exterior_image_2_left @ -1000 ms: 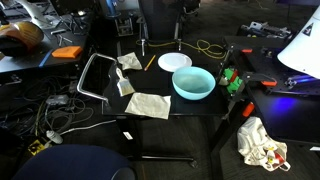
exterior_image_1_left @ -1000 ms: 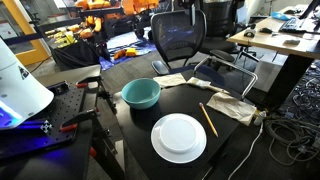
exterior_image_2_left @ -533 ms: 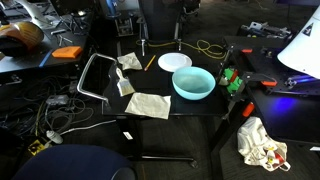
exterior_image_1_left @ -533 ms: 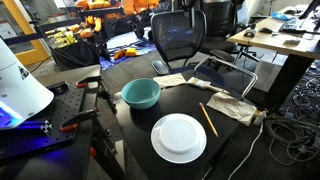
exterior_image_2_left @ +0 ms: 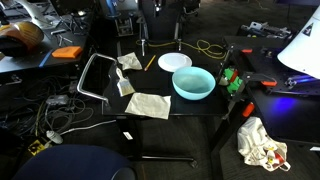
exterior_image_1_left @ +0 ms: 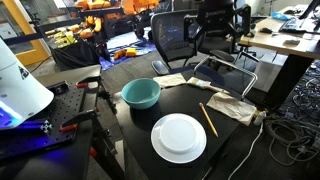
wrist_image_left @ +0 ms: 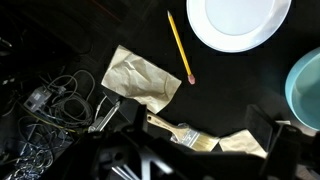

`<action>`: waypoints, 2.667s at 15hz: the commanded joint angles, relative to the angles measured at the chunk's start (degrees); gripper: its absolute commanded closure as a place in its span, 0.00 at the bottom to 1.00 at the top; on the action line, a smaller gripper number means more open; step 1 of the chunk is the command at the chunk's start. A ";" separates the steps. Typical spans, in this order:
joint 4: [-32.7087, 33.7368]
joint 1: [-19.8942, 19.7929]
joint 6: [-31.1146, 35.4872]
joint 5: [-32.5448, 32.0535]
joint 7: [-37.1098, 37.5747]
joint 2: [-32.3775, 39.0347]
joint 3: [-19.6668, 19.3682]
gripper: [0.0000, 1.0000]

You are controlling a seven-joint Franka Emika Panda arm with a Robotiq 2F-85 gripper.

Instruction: Put the pencil in the bowl

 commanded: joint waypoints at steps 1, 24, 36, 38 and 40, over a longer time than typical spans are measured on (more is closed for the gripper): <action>4.14 -4.11 1.99 0.81 -6.53 6.38 3.56 0.00; 10.87 -10.91 3.05 1.83 -11.88 23.72 9.88 0.00; 17.40 -10.01 4.86 0.86 -3.27 31.55 9.81 0.00; 18.95 -10.21 4.31 0.66 -2.42 33.08 9.81 0.00; 20.24 -10.47 3.99 0.59 -1.81 34.48 9.99 0.00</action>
